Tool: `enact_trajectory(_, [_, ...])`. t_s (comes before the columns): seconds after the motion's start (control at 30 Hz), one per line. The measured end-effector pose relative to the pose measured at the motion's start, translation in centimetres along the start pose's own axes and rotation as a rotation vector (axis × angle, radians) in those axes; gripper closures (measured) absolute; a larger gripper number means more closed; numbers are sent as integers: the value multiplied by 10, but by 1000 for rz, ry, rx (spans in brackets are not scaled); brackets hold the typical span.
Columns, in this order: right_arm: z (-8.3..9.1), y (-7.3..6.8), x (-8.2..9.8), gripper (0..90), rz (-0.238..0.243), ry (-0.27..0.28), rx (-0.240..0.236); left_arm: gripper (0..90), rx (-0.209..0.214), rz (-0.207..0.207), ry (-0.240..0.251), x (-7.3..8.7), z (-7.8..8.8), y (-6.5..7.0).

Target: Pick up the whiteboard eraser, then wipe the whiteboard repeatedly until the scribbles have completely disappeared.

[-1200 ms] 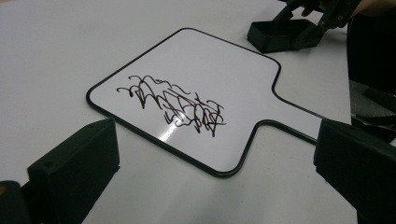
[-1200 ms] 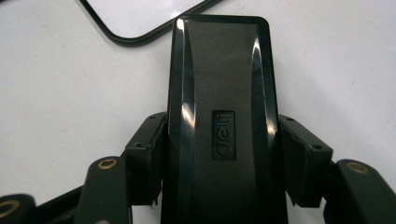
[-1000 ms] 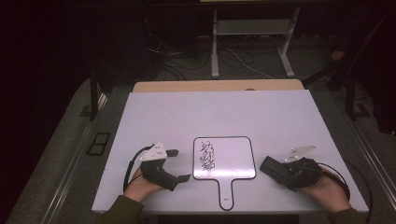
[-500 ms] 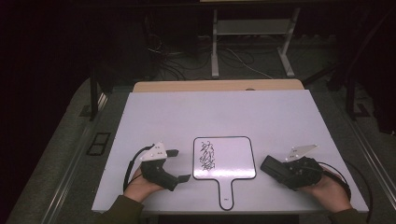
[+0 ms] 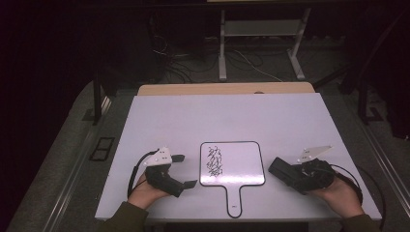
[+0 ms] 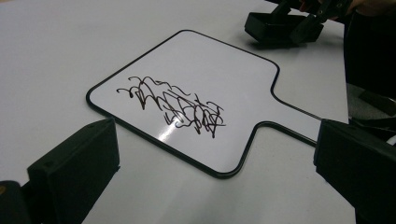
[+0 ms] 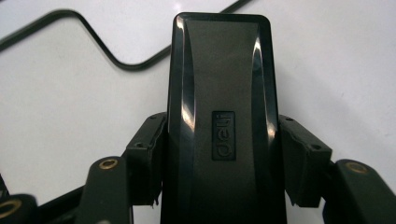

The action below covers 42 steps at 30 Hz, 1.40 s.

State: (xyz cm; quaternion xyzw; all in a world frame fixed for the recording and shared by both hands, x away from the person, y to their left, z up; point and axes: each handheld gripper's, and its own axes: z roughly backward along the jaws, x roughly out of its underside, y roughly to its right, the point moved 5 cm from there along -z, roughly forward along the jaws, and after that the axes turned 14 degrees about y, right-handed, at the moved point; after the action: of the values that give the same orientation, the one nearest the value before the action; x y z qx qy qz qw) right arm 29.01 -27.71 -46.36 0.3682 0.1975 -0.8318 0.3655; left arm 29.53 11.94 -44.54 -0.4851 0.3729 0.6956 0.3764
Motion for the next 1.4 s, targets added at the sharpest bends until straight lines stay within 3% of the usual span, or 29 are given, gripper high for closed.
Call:
enact_trajectory(0.7, [-2,-2,-22,385,1,50,-34,0,7,2,1,0,-2,2])
enact_trajectory(1.4, [-27,-8,-60,385,35,85,-66,0,4,4,2,-1,-2,2])
